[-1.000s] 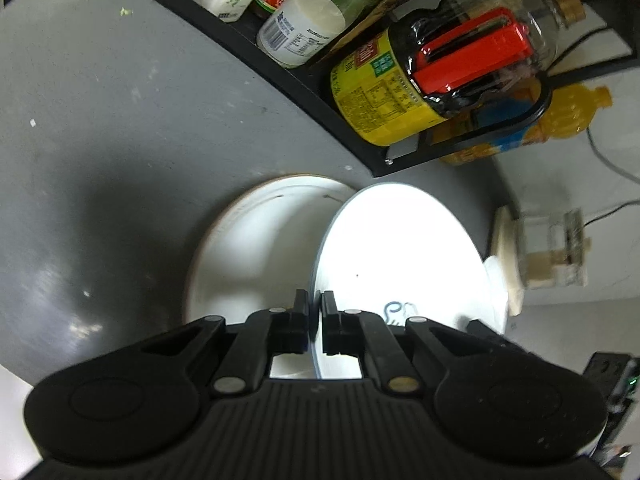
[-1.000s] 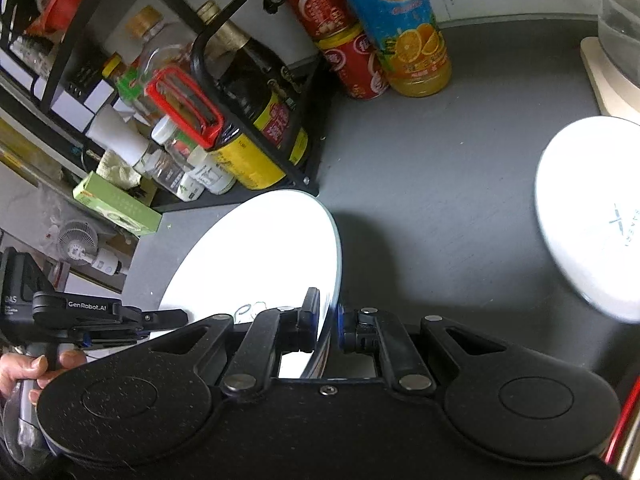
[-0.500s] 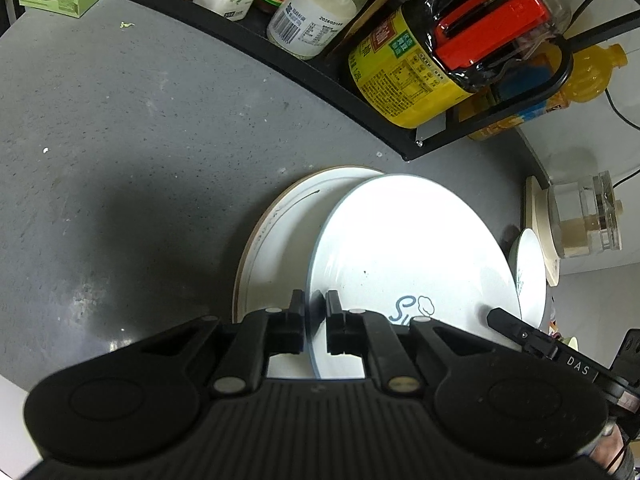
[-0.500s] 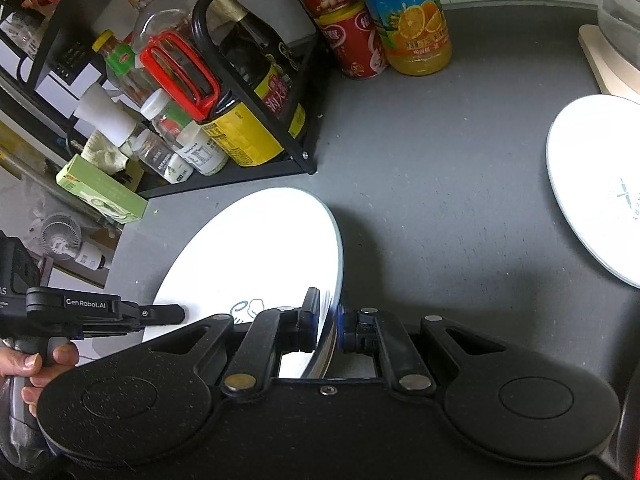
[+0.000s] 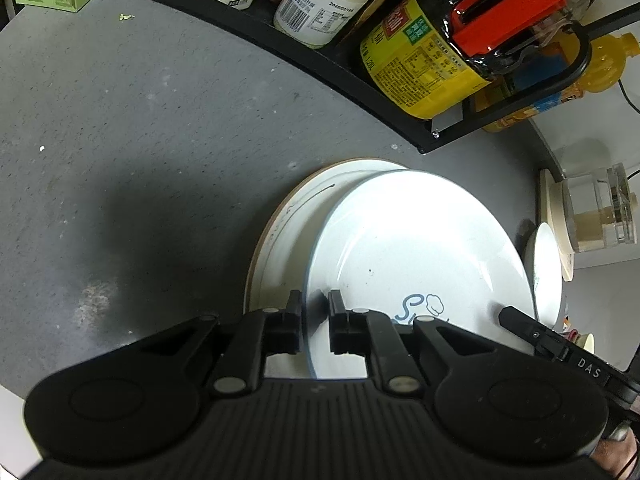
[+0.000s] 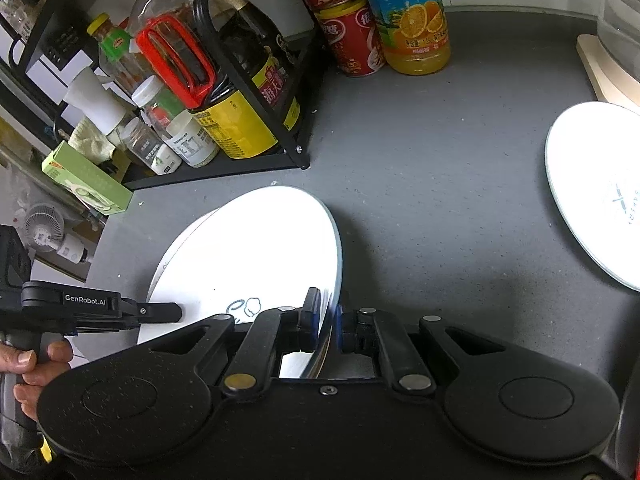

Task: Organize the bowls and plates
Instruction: 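Lower the 'Sweet' plate onto the gold-rimmed plate and open both tools, then move both tools to the white 'BAKERY' plate beside the kettle, then grasp the rim of the 'BAKERY' plate with both tools, then carry the 'BAKERY' plate over the plate stack with both tools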

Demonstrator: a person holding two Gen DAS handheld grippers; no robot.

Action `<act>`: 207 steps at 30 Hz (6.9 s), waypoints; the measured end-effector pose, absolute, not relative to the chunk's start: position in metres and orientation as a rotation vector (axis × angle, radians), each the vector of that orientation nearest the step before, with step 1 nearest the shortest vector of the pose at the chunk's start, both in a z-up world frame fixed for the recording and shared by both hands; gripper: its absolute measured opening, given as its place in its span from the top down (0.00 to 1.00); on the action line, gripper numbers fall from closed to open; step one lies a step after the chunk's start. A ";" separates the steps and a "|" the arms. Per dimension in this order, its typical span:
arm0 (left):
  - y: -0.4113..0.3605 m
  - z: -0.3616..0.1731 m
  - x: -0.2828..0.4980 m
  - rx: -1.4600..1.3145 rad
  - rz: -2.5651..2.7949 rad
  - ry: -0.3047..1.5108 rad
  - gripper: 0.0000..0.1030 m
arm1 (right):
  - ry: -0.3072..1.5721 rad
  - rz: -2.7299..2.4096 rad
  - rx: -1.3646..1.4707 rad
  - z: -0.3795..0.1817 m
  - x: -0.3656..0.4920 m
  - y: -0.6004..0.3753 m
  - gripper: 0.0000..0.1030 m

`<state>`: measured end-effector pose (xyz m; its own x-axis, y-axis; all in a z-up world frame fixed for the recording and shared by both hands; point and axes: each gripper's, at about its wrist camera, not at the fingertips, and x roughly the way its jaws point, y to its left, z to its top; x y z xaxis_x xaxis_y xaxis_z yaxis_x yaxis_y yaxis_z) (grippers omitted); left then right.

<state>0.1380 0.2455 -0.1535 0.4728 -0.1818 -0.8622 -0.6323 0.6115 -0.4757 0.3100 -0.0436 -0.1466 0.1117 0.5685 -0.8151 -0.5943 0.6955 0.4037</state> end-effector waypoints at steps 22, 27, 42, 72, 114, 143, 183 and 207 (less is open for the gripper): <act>0.250 -0.118 0.137 -0.733 0.364 1.059 0.64 | 1.166 0.804 -0.041 -0.150 0.304 -0.040 0.94; 0.253 -0.114 0.132 -0.702 0.419 1.035 0.49 | 1.163 0.787 -0.074 -0.154 0.300 -0.038 0.92; 0.247 -0.151 0.123 -0.766 0.432 1.079 0.55 | 1.150 0.794 -0.130 -0.162 0.294 -0.028 0.88; 0.243 -0.104 0.139 -0.665 0.433 1.067 0.65 | 1.188 0.803 -0.011 -0.136 0.306 -0.047 0.31; 0.042 -0.054 0.322 -0.487 0.210 1.034 0.26 | 1.052 0.642 0.019 -0.084 0.429 -0.229 0.02; -0.023 -0.124 0.384 -0.596 0.295 1.066 0.41 | 1.205 0.799 -0.103 -0.145 0.522 -0.264 0.30; 0.016 -0.174 0.389 -0.943 0.312 1.031 0.92 | 1.351 0.817 -0.046 -0.206 0.567 -0.240 0.85; 0.046 -0.121 0.368 -0.913 0.218 0.973 0.94 | 1.211 0.816 0.021 -0.127 0.541 -0.231 0.92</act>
